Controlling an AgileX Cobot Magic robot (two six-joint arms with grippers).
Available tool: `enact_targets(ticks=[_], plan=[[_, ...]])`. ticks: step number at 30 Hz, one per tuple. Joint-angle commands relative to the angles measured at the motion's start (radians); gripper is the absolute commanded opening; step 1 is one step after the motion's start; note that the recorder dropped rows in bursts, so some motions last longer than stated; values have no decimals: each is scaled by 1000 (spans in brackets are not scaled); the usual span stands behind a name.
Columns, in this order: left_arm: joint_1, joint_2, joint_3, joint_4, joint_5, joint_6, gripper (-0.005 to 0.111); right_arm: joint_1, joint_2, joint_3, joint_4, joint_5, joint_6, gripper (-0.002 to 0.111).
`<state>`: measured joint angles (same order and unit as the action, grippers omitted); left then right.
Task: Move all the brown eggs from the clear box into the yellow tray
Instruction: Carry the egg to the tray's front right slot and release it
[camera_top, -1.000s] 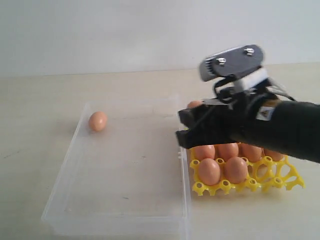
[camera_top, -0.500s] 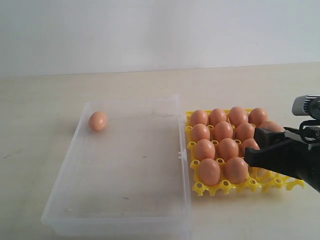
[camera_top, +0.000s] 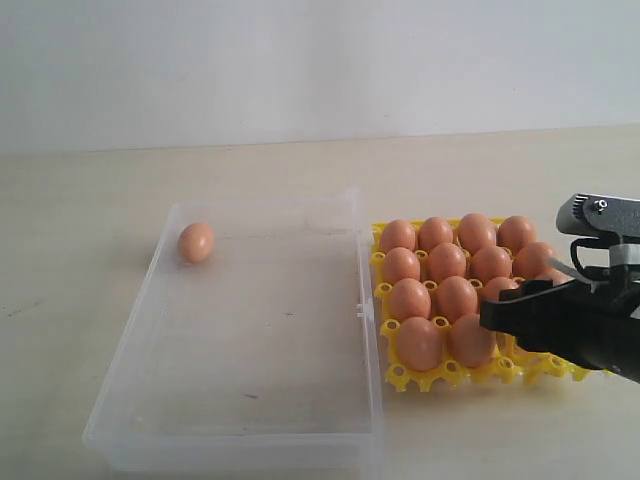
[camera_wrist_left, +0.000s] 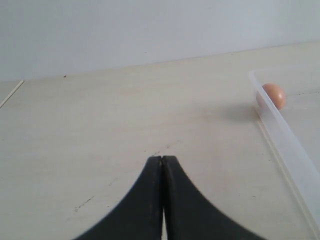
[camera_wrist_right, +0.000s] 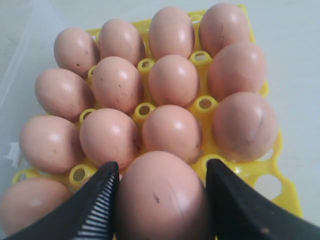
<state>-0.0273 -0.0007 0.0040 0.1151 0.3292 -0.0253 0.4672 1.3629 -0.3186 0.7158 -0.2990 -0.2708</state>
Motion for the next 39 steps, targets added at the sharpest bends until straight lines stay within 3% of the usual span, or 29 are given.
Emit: enact_targets(ticks=[1,29,39], plan=[[-1,1,-4,1,-13,-4,0,-17,41,-9,-46,-6,37,0],[-1,1,-4,1,-13,-4,0,-17,178,-59,-124,-60,54,1],[-1,1,-4,1,-13,-4,0,-17,172,-59,-132,-39,52,42]])
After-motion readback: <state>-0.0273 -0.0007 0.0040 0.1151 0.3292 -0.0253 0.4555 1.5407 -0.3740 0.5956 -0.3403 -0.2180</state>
